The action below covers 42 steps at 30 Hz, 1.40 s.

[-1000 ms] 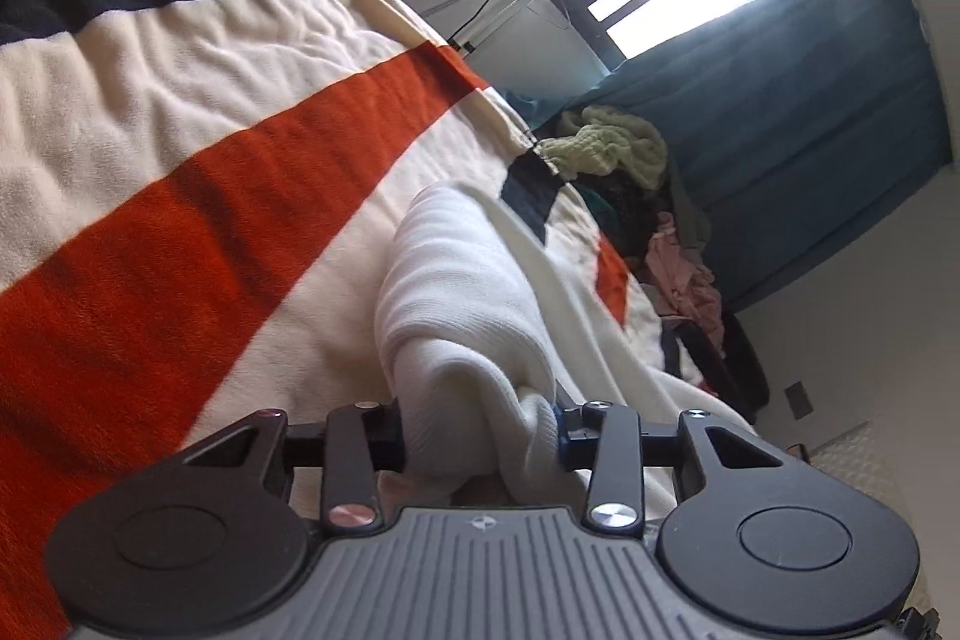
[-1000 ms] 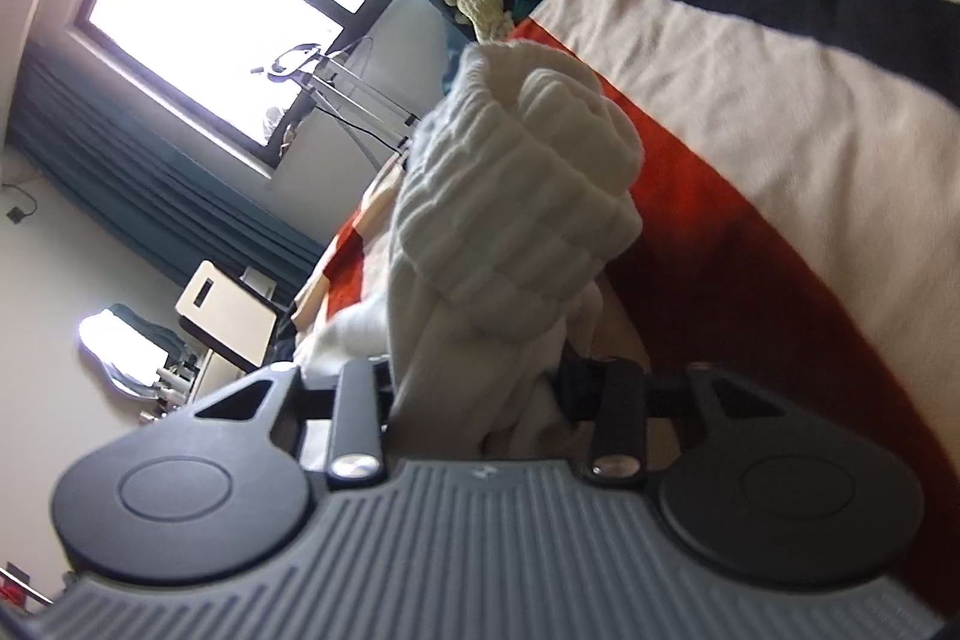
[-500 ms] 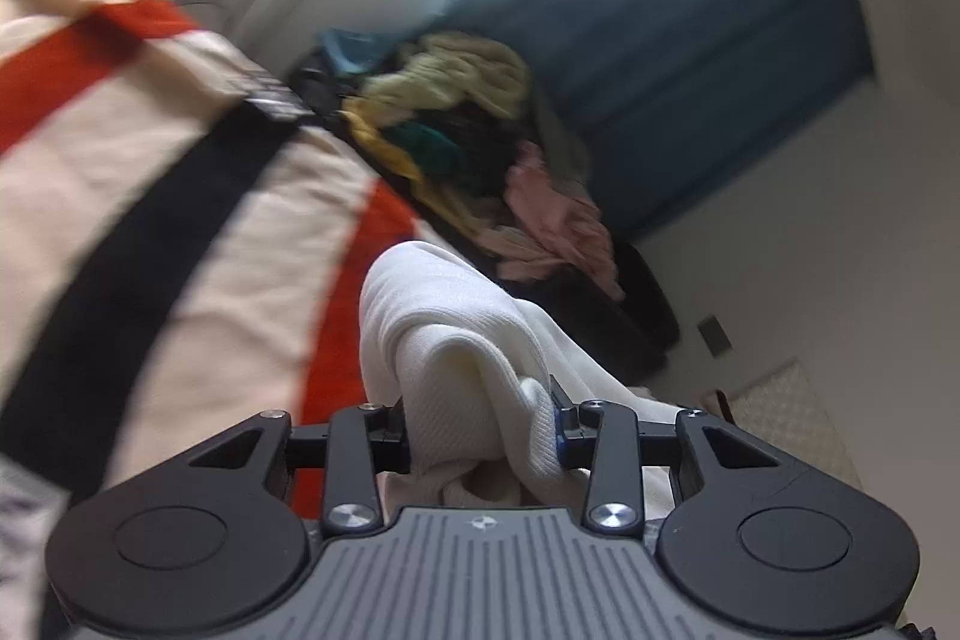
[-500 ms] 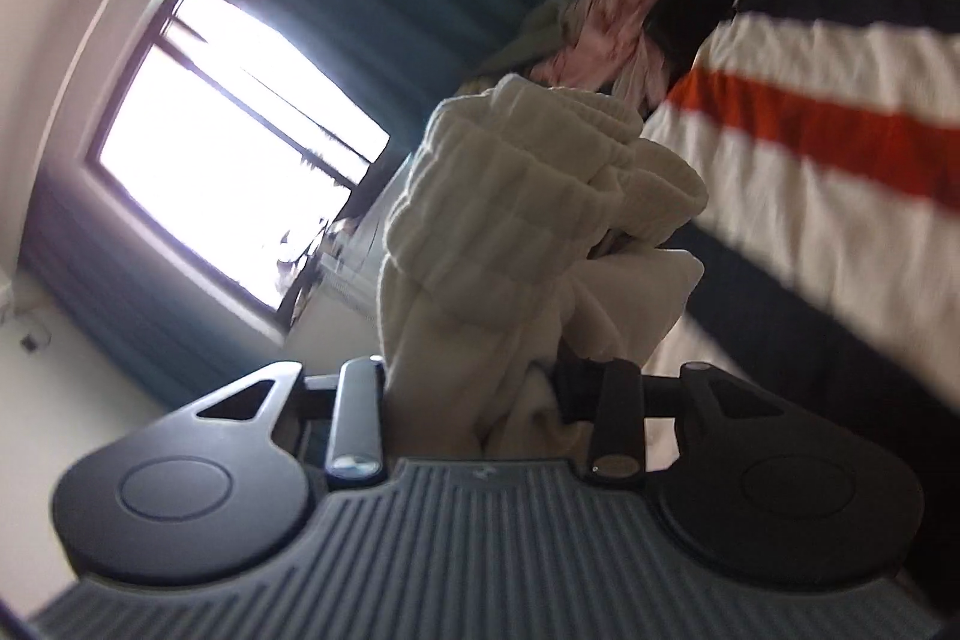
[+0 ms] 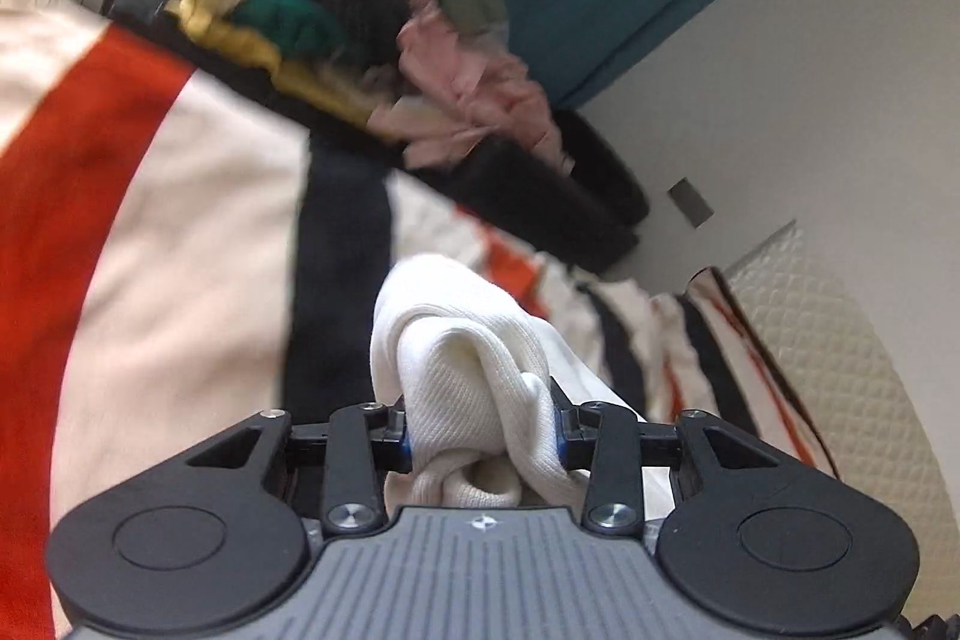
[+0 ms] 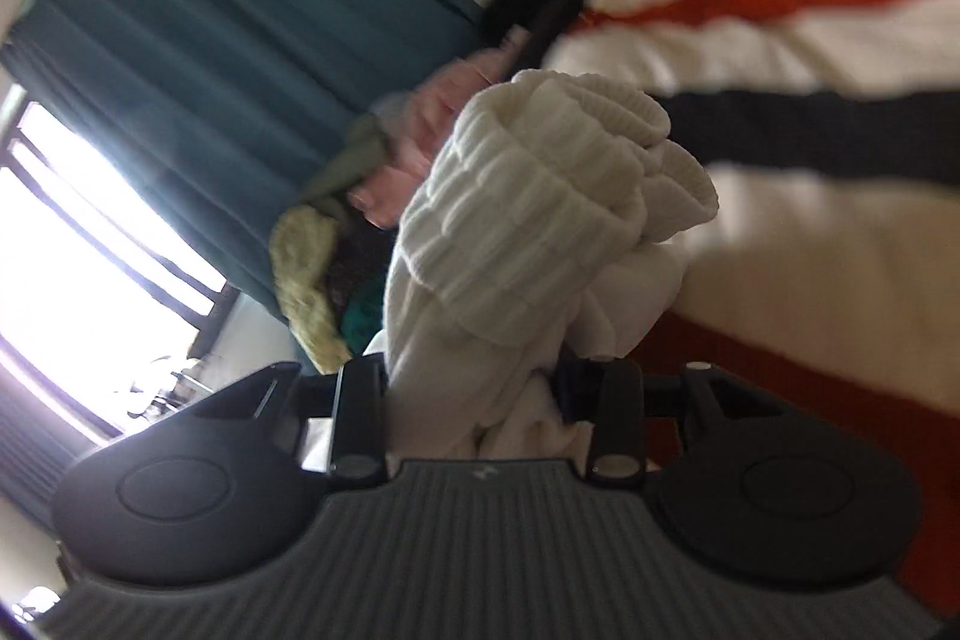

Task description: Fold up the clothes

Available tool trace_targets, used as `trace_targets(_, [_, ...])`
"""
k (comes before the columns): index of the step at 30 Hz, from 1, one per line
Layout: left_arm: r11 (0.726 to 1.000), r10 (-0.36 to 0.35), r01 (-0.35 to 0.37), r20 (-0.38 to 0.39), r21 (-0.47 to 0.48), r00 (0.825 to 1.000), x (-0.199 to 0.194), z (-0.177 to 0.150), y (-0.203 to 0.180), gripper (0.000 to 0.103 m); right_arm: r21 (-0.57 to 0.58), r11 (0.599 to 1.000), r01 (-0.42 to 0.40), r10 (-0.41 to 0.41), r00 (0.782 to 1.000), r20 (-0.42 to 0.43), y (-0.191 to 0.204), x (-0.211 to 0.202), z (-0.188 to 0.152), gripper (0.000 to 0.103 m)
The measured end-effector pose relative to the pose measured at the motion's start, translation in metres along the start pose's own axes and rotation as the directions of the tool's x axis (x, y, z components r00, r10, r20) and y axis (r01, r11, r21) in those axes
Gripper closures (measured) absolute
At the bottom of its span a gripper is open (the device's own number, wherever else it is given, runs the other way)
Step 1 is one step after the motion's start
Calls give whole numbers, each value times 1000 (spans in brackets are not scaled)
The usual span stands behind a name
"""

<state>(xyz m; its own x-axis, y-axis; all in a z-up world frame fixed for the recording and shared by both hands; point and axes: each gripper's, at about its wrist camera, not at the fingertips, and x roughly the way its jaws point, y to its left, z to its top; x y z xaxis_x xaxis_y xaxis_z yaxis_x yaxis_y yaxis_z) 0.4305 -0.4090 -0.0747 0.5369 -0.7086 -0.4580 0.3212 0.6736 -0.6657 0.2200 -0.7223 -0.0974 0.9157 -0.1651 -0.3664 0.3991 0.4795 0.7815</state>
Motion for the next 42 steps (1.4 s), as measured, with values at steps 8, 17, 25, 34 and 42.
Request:
trace_targets(8, [989, 45, -37, -50, 141, 998, -5, -37, 47, 48, 107, 992, 66, -64, 998, -19, -61, -11, -77, 52])
trace_targets(17, [941, 110, -103, -5, 323, 994, -110, -19, -31, 41, 149, 975, 164, -144, 980, -135, -40, -69, -67, 46])
trace_targets(25, [890, 48, -98, 122, 445, 991, -256, -21, -140, 37, -108, 987, 119, -128, 989, -74, 53, -157, -47, 45])
trace_targets(34, [801, -13, -113, 206, 588, 978, -389, -71, -227, 17, -361, 927, 103, -104, 994, 16, 133, -283, -57, 45])
trace_targets(42, [808, -47, -106, 243, 580, 969, -468, -116, -226, 0, -533, 836, 133, -51, 985, 166, 162, -379, -98, 0])
